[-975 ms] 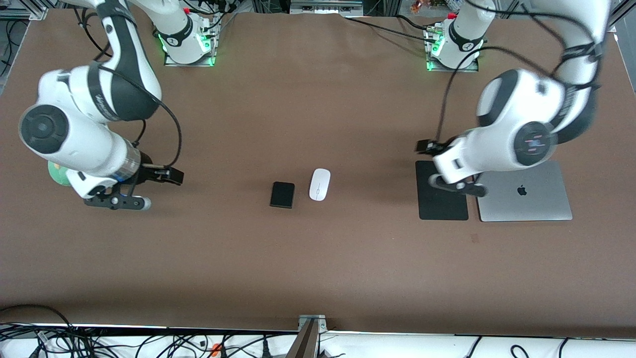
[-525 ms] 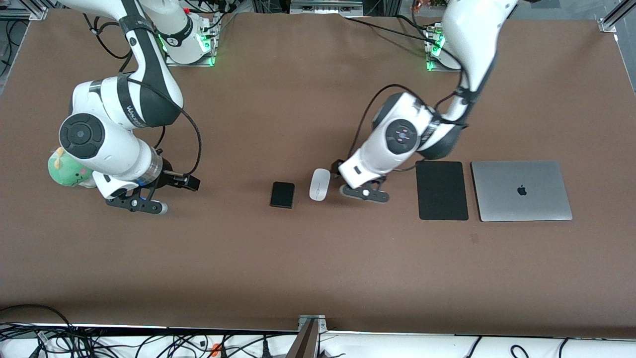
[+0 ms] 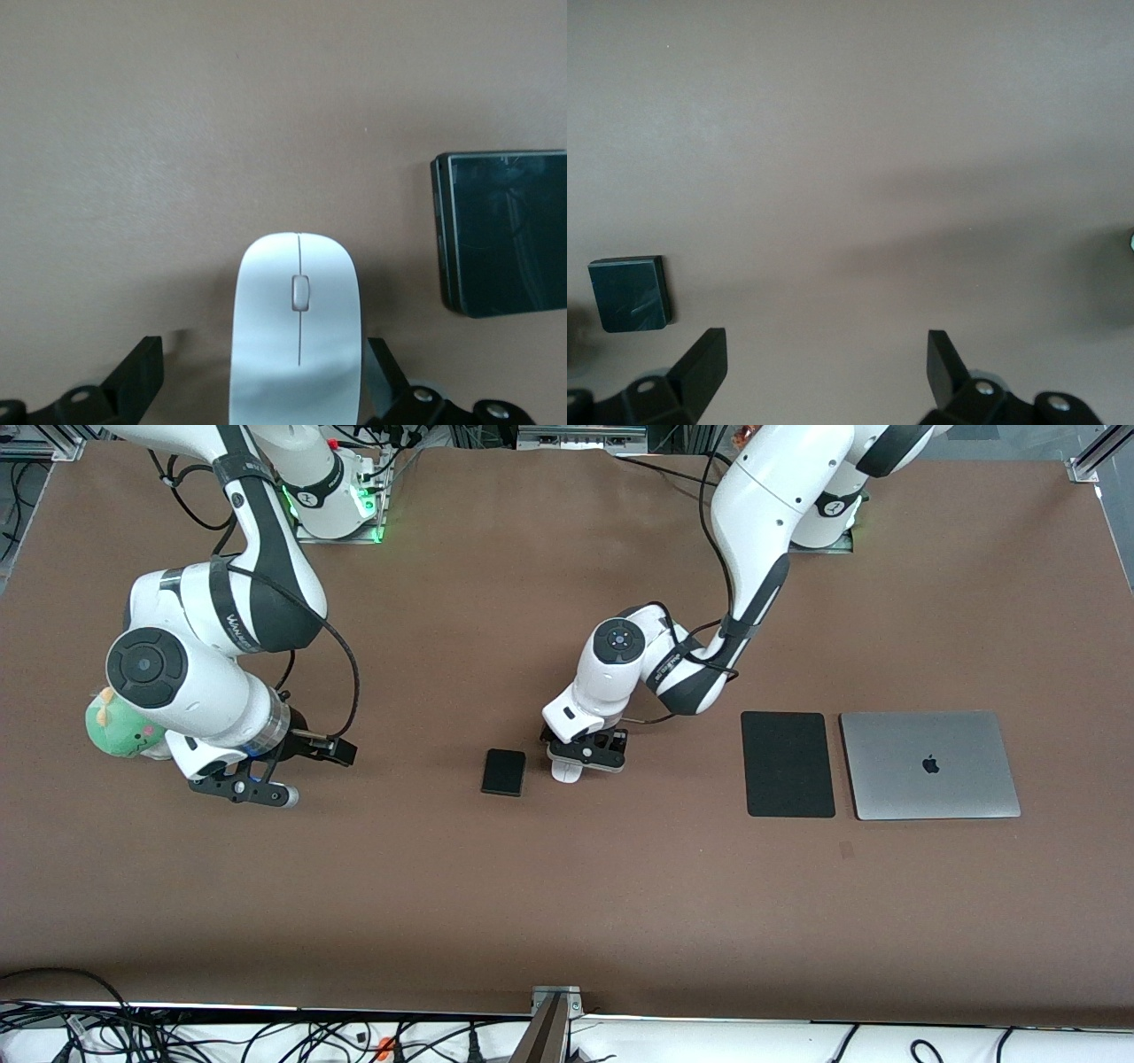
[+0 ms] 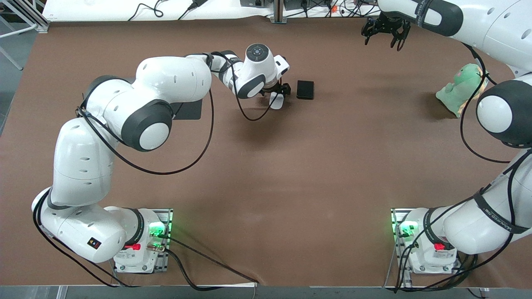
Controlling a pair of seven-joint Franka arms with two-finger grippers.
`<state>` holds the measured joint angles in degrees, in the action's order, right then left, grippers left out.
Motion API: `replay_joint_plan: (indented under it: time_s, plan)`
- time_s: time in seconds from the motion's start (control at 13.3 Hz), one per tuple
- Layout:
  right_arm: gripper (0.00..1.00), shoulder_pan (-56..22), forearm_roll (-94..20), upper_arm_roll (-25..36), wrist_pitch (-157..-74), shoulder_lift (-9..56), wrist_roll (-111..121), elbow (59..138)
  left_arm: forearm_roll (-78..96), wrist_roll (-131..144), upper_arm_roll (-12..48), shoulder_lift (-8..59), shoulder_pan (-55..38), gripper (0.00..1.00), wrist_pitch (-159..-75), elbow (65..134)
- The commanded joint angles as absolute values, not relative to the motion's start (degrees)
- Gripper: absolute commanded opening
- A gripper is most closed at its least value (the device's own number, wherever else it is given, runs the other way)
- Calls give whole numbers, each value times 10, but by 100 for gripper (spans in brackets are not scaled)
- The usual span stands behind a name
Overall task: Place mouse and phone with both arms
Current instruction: 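Reach the left gripper to the white mouse while the right gripper swings inward, then grasp the white mouse with the left gripper and lift it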
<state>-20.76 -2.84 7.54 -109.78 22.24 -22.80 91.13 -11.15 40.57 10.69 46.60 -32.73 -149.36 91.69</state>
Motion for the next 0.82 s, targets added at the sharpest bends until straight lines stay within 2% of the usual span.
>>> replay_joint_plan:
  time_s: [0.0, 0.15, 0.45, 0.53, 0.6, 0.67, 0.75]
  plan:
    - [100, -210, -34, 77, -1108, 219, -236, 919, -133, 425, 97, 483, -340, 100, -1498, 897]
    - [100, -213, -34, 77, -1111, 219, -236, 919, -148, 425, 97, 500, -349, 100, -1527, 893]
    - [100, -215, -34, 77, -1111, 219, -236, 919, -156, 420, 96, 498, -352, 100, -1531, 892]
    - [100, -219, -34, 77, -1111, 220, -237, 919, -166, 420, 95, 497, -352, 68, -1531, 892]
    - [100, -219, -34, 77, -1112, 219, -237, 919, -170, 420, 95, 496, -351, 48, -1531, 892]
    - [100, -219, -34, 77, -1112, 220, -237, 919, -171, 420, 95, 494, -349, 32, -1531, 892]
    - [100, -219, -34, 77, -1112, 220, -237, 919, -173, 420, 95, 489, -348, 25, -1529, 893]
